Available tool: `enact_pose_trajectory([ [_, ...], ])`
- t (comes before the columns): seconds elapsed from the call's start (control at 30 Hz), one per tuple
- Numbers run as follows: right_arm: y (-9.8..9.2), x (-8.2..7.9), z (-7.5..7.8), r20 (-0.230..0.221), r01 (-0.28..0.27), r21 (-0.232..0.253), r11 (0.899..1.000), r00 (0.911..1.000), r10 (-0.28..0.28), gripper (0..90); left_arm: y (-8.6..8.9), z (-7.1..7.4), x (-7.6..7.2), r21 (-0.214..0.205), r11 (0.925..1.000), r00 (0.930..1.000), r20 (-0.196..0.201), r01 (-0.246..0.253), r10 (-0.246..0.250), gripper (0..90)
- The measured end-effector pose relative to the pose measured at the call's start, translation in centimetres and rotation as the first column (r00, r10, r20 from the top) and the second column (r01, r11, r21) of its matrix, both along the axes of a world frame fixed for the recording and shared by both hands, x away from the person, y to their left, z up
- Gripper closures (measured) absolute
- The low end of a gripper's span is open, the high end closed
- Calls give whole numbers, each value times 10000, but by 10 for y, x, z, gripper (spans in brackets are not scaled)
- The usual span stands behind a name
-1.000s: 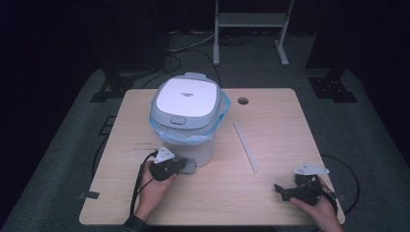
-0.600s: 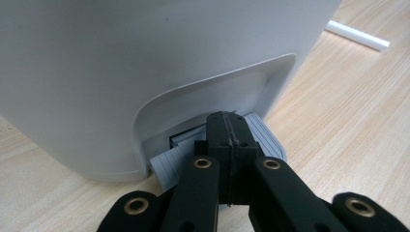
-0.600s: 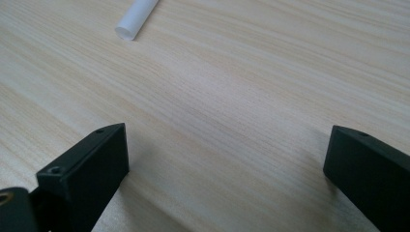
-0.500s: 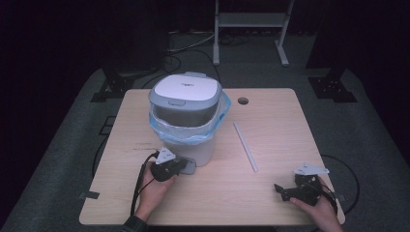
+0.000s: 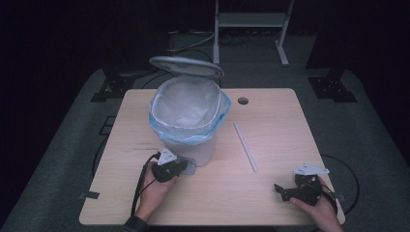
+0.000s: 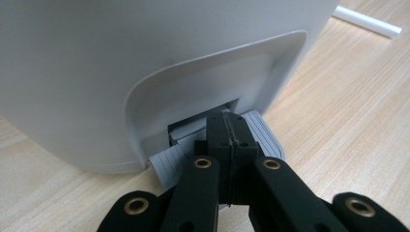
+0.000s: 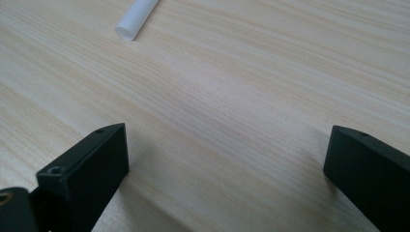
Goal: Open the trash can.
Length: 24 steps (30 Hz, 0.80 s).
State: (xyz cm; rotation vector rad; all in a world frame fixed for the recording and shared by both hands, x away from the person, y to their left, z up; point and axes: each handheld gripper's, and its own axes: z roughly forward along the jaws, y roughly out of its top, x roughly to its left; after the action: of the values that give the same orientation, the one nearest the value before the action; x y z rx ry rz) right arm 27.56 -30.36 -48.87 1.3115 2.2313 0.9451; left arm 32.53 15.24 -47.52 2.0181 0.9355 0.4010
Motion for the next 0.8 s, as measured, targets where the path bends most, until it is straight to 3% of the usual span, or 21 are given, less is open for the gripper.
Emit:
enact_pose_trajectory([
  [0.3, 0, 0, 0, 9, 1, -3, 10000, 10000, -1, 9, -1, -4, -2, 48, 10000, 9996, 285, -34, 32, 898],
  [0.47, 0, 0, 0, 27, -9, -14, 10000, 10000, 9, 9, -3, -4, -4, 347, 9994, 9986, 528, -58, 39, 897],
  [0.8, 0, 0, 0, 5, 12, -6, 10000, 10000, -11, 9, -2, -4, -3, 234, 9997, 9992, 407, -33, 24, 897],
])
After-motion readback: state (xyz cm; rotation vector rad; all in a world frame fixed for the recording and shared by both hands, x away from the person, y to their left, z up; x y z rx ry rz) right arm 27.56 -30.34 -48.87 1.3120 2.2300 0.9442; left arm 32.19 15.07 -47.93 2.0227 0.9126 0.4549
